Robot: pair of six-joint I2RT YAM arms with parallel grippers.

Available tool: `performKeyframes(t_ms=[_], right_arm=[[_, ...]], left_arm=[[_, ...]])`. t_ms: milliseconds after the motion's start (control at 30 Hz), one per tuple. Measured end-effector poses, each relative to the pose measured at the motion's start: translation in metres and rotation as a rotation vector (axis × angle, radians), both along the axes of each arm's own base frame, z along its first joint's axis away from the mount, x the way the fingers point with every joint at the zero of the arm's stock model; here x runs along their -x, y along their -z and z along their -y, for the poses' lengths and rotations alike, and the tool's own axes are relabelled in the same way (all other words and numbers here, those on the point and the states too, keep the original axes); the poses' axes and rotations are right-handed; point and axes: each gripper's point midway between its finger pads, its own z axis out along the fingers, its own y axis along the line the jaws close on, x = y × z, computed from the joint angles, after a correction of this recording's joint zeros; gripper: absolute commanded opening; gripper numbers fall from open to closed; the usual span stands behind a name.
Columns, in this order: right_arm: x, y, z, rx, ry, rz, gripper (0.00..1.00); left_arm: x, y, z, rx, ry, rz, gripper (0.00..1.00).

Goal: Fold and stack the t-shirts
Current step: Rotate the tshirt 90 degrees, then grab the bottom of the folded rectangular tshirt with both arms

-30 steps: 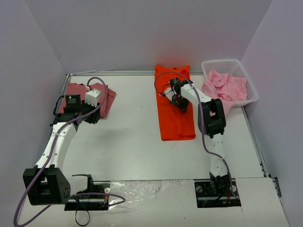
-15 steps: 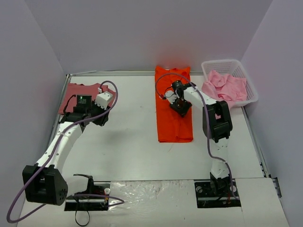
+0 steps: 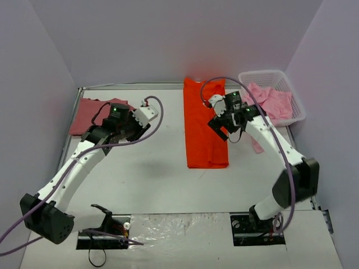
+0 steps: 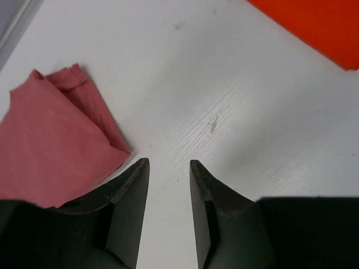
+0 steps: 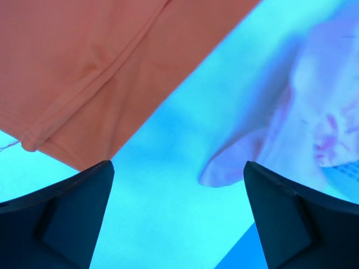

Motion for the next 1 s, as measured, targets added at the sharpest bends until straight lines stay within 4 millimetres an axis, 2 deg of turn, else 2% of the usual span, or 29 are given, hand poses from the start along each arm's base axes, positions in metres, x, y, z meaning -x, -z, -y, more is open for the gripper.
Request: performKeyframes(t_ms=[100,167,200,233,300,400,467,567,667,733,833,1000], right_arm=[[0.020,-0.039,0.016,-0.072,0.051,0.184,1.00],[0.038,-0.059,0.027,-0.143,0.074,0.266,0.88],[0.046,-0.065,0.031,-0.178,0.082,0.285,0.75],[0.049,-0.067,0.034,-0.199,0.092,0.294,0.46],[0.053,-0.059,0.030,-0.242,0.095,0.268,0.17],[0.059,-0.027,0.034,-0.234,0.117,0.178,0.23],[0.065,-0.012,0.045,-0.219,0.152,0.133,0.24],[0.065,-0.008,0.062,-0.221,0.213,0.128,0.27],[0.063,-0.009,0.080,-0.228,0.273,0.136,0.31],[0.063,-0.009,0.088,-0.230,0.304,0.138,0.33],[0.063,-0.009,0.089,-0.239,0.308,0.136,0.34],[0.062,-0.003,0.084,-0.266,0.296,0.109,0.37]], left_arm=[[0.010,-0.009,0.043,-0.067,0.128,0.053,0.35],[0.020,-0.003,0.070,-0.111,0.210,0.058,0.36],[0.024,0.002,0.083,-0.134,0.246,0.054,0.36],[0.026,0.008,0.095,-0.158,0.278,0.046,0.36],[0.031,0.027,0.119,-0.221,0.338,0.026,0.37],[0.039,0.064,0.147,-0.302,0.419,-0.005,0.42],[0.046,0.089,0.162,-0.330,0.470,-0.010,0.45],[0.057,0.123,0.171,-0.359,0.523,-0.034,0.45],[0.055,0.146,0.179,-0.364,0.534,-0.050,0.46],[0.054,0.158,0.185,-0.355,0.534,-0.046,0.46],[0.055,0.167,0.187,-0.337,0.524,-0.035,0.47],[0.053,0.169,0.194,-0.291,0.494,-0.013,0.47]])
